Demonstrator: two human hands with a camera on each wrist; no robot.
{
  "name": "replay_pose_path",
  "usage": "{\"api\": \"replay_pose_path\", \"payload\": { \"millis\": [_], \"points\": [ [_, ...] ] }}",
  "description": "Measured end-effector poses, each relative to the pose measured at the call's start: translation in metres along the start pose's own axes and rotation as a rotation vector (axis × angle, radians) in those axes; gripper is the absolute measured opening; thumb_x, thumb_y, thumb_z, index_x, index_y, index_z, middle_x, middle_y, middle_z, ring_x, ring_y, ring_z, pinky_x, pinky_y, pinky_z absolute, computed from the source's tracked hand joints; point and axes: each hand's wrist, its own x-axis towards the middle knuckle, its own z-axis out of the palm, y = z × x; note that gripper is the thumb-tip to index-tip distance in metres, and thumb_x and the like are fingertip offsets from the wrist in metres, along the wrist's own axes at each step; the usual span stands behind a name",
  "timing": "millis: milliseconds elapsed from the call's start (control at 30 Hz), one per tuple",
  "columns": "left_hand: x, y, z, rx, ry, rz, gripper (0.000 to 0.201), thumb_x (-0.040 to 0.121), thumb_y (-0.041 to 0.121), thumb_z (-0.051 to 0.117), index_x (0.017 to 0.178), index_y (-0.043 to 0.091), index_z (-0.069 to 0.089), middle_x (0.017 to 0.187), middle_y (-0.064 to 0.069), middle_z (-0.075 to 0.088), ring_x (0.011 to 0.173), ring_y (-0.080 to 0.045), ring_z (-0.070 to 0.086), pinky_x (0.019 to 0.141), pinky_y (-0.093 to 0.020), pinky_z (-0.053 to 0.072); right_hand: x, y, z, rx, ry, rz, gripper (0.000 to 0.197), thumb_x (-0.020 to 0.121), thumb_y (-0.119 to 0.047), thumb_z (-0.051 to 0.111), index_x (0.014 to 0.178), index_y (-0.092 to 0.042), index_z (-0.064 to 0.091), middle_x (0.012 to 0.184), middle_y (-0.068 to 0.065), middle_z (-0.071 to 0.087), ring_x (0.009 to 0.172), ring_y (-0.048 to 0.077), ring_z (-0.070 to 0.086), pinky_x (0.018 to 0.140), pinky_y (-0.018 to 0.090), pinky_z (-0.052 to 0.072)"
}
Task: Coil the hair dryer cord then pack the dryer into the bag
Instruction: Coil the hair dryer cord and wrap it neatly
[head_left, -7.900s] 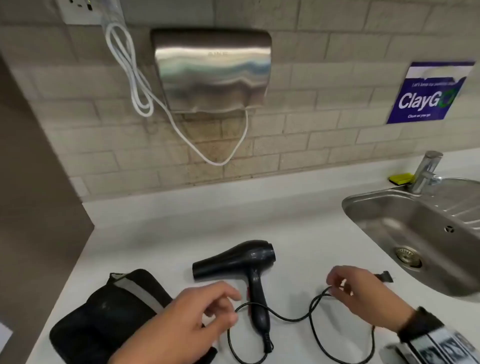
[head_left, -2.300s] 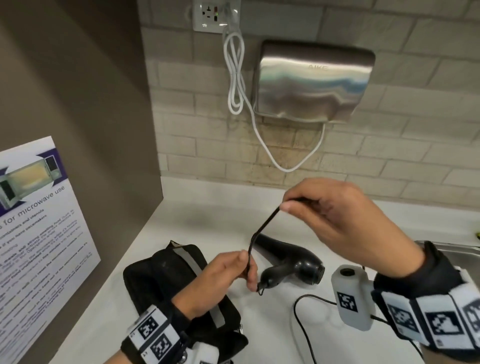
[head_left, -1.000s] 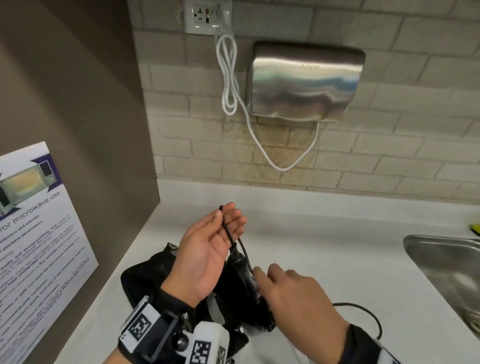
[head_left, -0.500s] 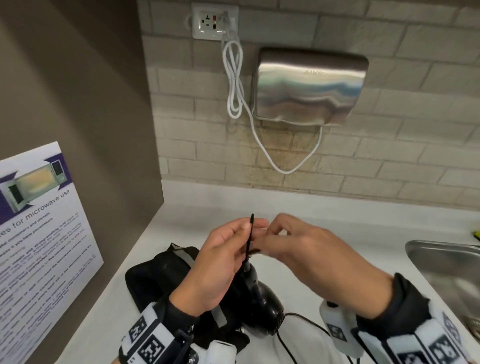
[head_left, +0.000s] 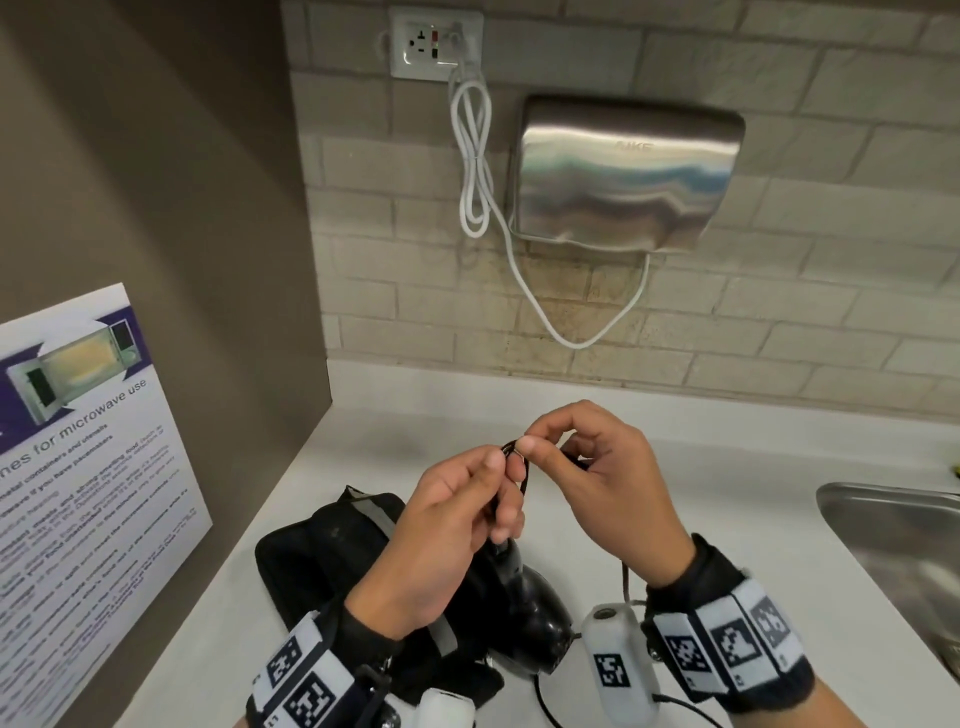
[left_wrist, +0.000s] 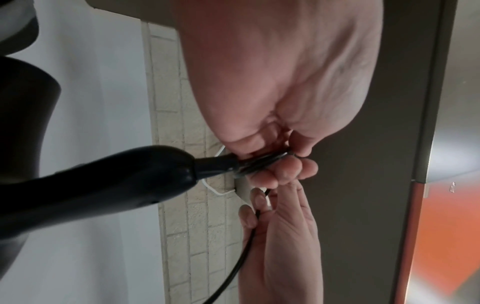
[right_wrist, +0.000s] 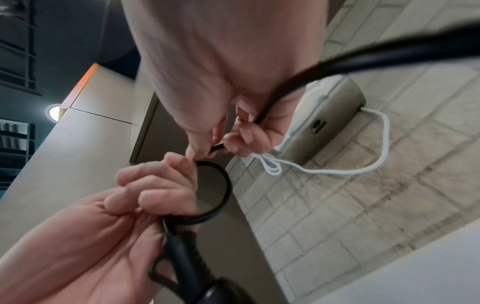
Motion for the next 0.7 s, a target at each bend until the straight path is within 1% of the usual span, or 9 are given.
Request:
{"api": "replay_pose_path", "payload": {
  "millis": [133,200,300,367,467,533,567,633,700],
  "points": [
    [0.001,-0.001,-0.001,-0.143,0.074,-0.019,0.025,0.092,0.029,0.052,0.090,0.006,0.061,0.057,0.000,0.042,0.051,-0.013,0.036,0.061,-0.028,0.040,-0.008,0.011,0.011,0.012,0.012,0.050,0.004,0.089,-0.020,0.069,0.086,-0.021,0.071,0.082,-0.003,0.069,0.061,0.002,0.056,0.061,0.017,0.041],
    [0.002,-0.002,-0.003,-0.190,0.107,-0.026,0.024,0.090,0.028,0.055,0.090,0.005,0.061,0.057,0.000,0.043,0.050,-0.012,0.036,0.061,-0.028,0.039,-0.016,0.020,0.015,0.026,0.022,0.103,0.006,0.092,-0.020,0.066,0.091,-0.023,0.071,0.083,-0.004,0.068,0.059,0.003,0.055,0.060,0.020,0.042],
    [0.003,-0.001,-0.006,-0.235,0.120,-0.036,0.023,0.091,0.027,0.055,0.089,0.005,0.060,0.056,0.000,0.042,0.048,-0.011,0.034,0.059,-0.028,0.038,-0.031,0.033,0.021,0.008,0.034,0.165,0.014,0.095,-0.019,0.060,0.102,-0.025,0.071,0.080,-0.011,0.066,0.056,0.002,0.055,0.059,0.020,0.041],
    [0.005,0.001,-0.006,-0.273,0.136,-0.045,0.024,0.093,0.027,0.052,0.090,0.005,0.060,0.055,0.001,0.040,0.048,-0.011,0.033,0.057,-0.027,0.038,-0.043,0.038,0.022,-0.061,0.019,0.149,0.019,0.098,-0.020,0.054,0.108,-0.026,0.069,0.078,-0.012,0.064,0.059,0.001,0.055,0.061,0.017,0.040],
    [0.009,-0.002,-0.009,-0.344,0.226,-0.035,0.025,0.096,0.027,0.049,0.092,0.005,0.060,0.055,0.002,0.038,0.048,-0.011,0.034,0.056,-0.025,0.040,-0.063,0.044,0.024,-0.257,-0.127,0.125,0.021,0.102,-0.022,0.044,0.114,-0.027,0.060,0.075,-0.015,0.057,0.066,0.000,0.054,0.064,0.011,0.036],
    [0.010,-0.002,-0.009,-0.368,0.284,-0.022,0.027,0.098,0.026,0.047,0.097,0.003,0.062,0.055,0.003,0.038,0.047,-0.010,0.036,0.058,-0.026,0.040,-0.081,0.044,0.022,-0.232,-0.179,0.208,0.026,0.102,-0.023,0.041,0.125,-0.033,0.049,0.081,-0.013,0.058,0.071,0.003,0.056,0.065,0.011,0.037],
    [0.011,-0.003,-0.011,-0.380,0.310,-0.014,0.028,0.099,0.026,0.046,0.100,0.002,0.062,0.055,0.003,0.038,0.047,-0.010,0.036,0.058,-0.026,0.040,-0.091,0.046,0.021,-0.189,-0.175,0.247,0.030,0.102,-0.022,0.042,0.126,-0.040,0.043,0.087,-0.012,0.059,0.069,0.006,0.057,0.064,0.012,0.039],
    [0.013,-0.002,-0.015,-0.406,0.347,-0.002,0.031,0.101,0.025,0.045,0.109,0.000,0.062,0.056,0.003,0.037,0.047,-0.009,0.035,0.058,-0.026,0.040,-0.108,0.050,0.021,-0.135,-0.075,0.286,0.038,0.099,-0.017,0.048,0.109,-0.053,0.040,0.091,-0.013,0.062,0.066,0.010,0.061,0.061,0.013,0.044],
    [0.014,-0.003,-0.018,-0.429,0.366,0.000,0.035,0.101,0.026,0.045,0.115,-0.003,0.060,0.057,0.004,0.036,0.048,-0.009,0.034,0.057,-0.025,0.041,-0.120,0.055,0.019,-0.113,0.081,0.311,0.043,0.094,-0.011,0.057,0.093,-0.052,0.047,0.083,-0.008,0.068,0.065,0.013,0.065,0.064,0.017,0.049]
  ]
}}
